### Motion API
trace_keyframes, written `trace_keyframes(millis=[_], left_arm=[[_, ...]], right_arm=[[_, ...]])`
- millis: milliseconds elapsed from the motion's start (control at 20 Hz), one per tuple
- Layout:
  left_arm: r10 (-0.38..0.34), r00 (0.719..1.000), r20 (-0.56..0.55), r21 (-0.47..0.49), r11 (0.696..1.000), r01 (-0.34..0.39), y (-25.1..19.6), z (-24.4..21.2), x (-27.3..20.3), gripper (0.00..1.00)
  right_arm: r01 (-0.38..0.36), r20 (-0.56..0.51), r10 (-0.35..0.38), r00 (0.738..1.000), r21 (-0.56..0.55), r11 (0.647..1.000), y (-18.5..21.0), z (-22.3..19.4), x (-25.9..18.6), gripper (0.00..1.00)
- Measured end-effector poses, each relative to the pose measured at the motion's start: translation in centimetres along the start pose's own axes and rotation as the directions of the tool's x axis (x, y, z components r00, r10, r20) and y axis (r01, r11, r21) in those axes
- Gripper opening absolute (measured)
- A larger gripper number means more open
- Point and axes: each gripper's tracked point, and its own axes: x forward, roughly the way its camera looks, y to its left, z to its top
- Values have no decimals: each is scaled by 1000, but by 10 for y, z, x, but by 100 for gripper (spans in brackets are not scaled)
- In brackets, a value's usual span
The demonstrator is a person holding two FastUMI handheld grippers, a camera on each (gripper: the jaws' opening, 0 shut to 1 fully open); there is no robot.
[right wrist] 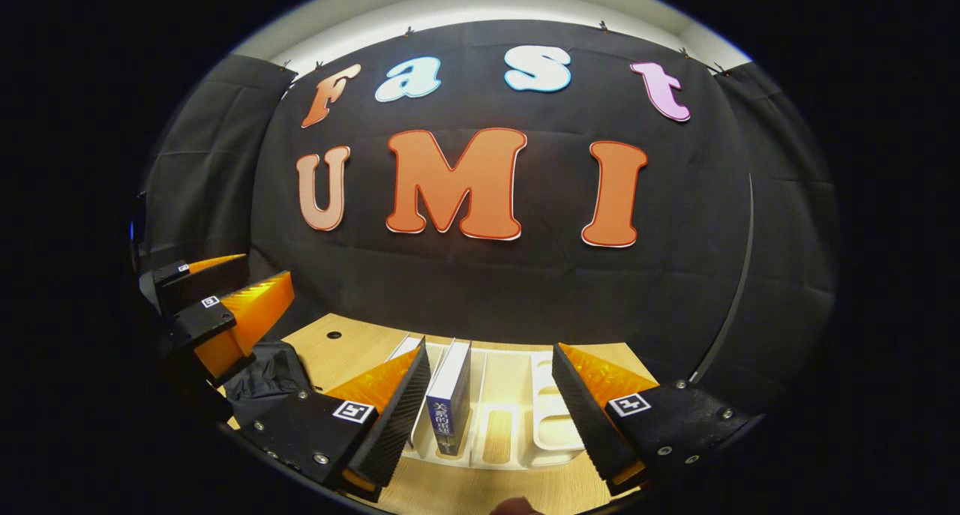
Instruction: Open the schoolbag, grab two books from the bookshelf and put them into the schoolbag.
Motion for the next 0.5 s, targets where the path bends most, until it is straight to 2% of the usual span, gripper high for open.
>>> trace_keyframes(millis=[500], left_arm=[[-29, 1000, -2, 8, 1000, 29, -9, -5, -4, 98]], right_arm=[[3, -14, -3, 1000, -1, 1000, 5, -3, -4, 97]])
